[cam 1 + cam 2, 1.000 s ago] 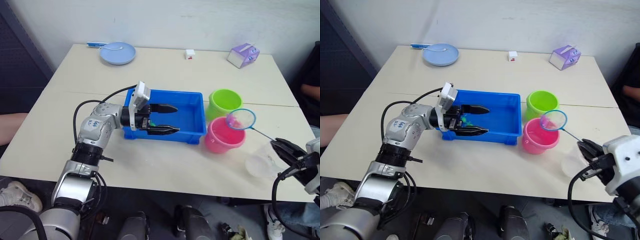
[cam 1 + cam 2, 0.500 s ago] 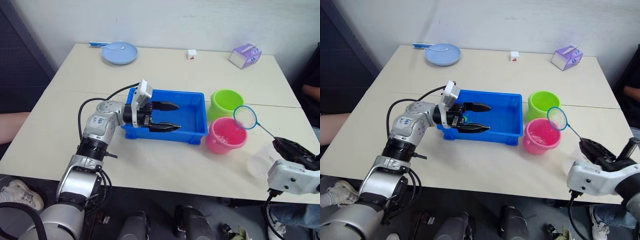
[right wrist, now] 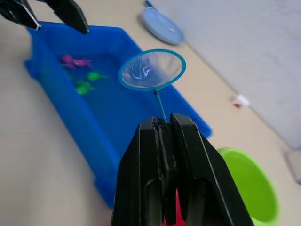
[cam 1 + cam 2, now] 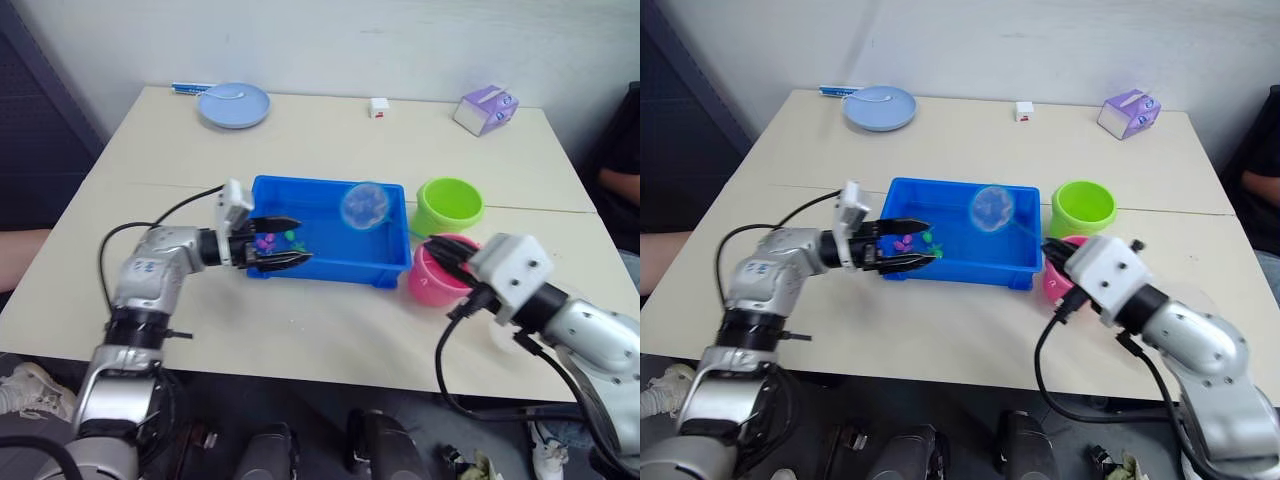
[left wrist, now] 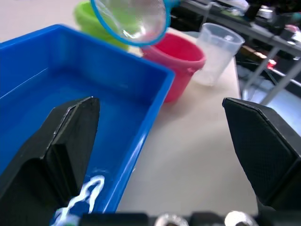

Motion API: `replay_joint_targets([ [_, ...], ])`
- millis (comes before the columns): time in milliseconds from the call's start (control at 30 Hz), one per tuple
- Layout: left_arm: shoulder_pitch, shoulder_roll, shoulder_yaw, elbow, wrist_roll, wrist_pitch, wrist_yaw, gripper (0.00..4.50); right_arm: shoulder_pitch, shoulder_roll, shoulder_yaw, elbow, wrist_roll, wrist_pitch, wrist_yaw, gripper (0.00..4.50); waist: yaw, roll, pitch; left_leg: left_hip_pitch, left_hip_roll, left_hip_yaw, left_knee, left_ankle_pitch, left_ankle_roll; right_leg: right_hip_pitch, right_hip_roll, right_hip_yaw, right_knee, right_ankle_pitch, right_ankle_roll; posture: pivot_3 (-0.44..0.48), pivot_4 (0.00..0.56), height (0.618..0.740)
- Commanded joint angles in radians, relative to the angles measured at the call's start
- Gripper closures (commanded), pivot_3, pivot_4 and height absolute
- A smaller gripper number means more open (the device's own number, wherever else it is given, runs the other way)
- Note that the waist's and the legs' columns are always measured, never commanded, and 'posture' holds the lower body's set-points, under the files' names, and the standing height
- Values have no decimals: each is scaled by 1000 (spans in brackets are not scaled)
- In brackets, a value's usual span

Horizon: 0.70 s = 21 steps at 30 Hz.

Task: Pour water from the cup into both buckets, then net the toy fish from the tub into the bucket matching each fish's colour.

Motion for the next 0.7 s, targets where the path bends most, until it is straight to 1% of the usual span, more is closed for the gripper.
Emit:
replay_joint_targets([
  [33,96,62,90,-149,-19,40,74,0,-139,4,103,103,15,17,46,3726,-3,0,0,0,0,0,1,0,0,0,-1,0,0,0,0,0,150,740],
  [167,211,123,183,-257,-38,87,142,0,-274,28,229,248,-35,-28,76,3726,2,0,0,0,0,-2,0,0,0,0,-2,-2,0,0,0,0,150,740],
  [267,263,149,230,-316,-47,111,184,0,-341,65,298,346,-71,-69,83,3726,0,0,0,0,0,-2,0,0,0,0,-2,-2,0,0,0,0,150,740],
  [367,312,166,284,-376,-65,138,227,0,-396,98,388,474,-138,-153,107,3726,-4,0,0,-1,-1,-3,0,0,0,0,-3,-3,0,0,0,0,150,740],
  [567,357,182,320,-418,-83,155,264,0,-437,173,430,596,-172,-233,119,3726,-5,0,0,-1,-1,-3,0,0,0,0,-3,-3,0,0,0,0,150,740],
  [700,360,188,326,-427,-91,159,274,0,-451,182,448,641,-209,-263,136,3726,-6,0,0,-1,-1,-3,0,0,0,0,-3,-3,0,0,0,0,150,740],
])
